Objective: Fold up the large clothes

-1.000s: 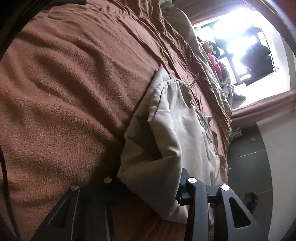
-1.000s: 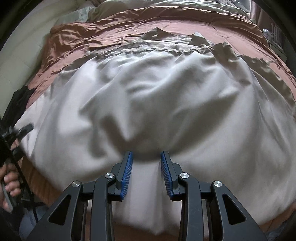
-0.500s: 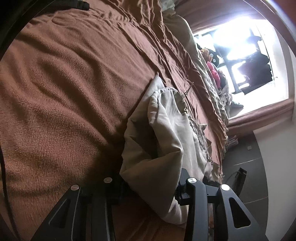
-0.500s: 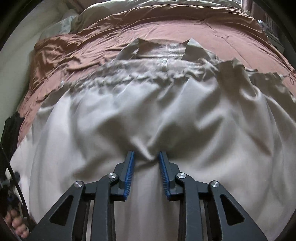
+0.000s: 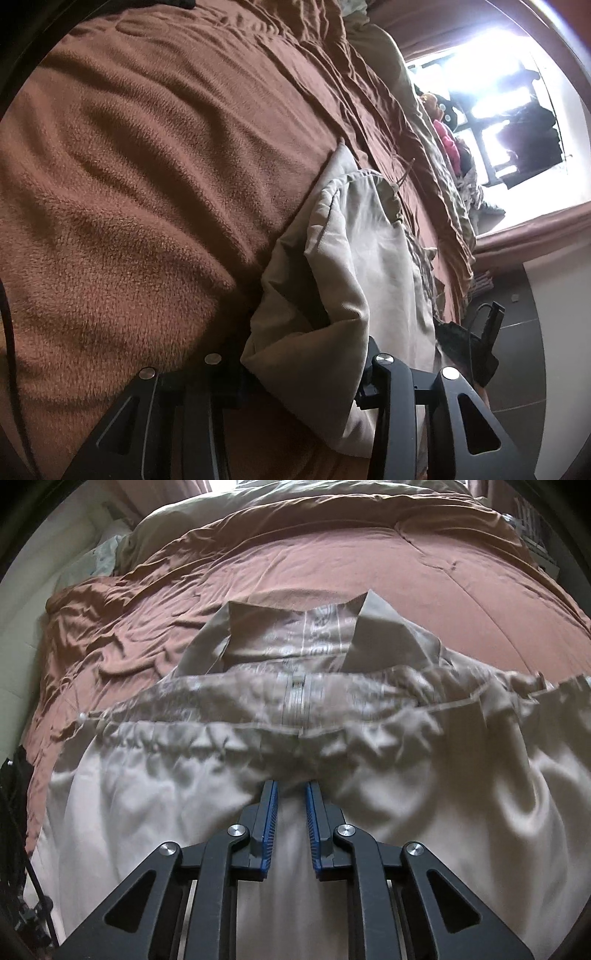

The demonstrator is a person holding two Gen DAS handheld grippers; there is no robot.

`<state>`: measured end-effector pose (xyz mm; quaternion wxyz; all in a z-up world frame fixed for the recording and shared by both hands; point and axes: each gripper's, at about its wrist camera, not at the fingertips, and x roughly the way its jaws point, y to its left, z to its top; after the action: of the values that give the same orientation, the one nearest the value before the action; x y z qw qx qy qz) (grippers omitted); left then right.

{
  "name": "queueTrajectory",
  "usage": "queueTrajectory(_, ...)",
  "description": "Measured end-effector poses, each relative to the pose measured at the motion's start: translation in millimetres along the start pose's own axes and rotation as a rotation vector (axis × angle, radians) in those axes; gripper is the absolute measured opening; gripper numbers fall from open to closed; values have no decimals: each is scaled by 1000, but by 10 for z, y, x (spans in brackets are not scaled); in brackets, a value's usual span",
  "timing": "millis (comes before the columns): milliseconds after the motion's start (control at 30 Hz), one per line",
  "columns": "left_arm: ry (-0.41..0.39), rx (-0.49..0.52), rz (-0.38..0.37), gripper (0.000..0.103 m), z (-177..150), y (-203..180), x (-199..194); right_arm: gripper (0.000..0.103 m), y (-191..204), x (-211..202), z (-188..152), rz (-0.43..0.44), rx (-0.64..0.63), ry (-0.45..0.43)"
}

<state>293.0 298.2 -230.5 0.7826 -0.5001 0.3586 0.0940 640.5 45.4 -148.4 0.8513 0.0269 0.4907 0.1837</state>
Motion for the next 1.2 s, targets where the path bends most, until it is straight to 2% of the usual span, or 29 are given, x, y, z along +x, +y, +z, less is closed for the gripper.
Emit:
queueTrajectory(167,-16,-9,-15,44,25,15,25,9,-69,52,77,26,20,-3)
queueTrajectory(300,-40,-9,-57,43,28,-12,-42,10,-117,-125,71,84,27,-6)
queueTrajectory(367,-56,9,-74,38,18,-67,-103,10,-129,-291,34,115,20,-26)
queueTrajectory(467,-62,25,-88,26,29,-157,-160,14,-128,-601,-93,143,5,-64)
queueTrajectory(567,-82,61,-121,22,35,-338,-238,14,-153,-850,-209,173,6,-85)
queueTrajectory(900,-99,207,-212,17,56,-1131,-423,14,-350,-1134,-947,253,31,-36)
queueTrajectory(1033,-105,263,-257,16,41,-1456,-518,14,-319,-1253,-1221,240,15,-38)
queueTrajectory(1200,-117,344,-321,16,-13,-1913,-658,14,-274,-1265,-1582,238,13,6)
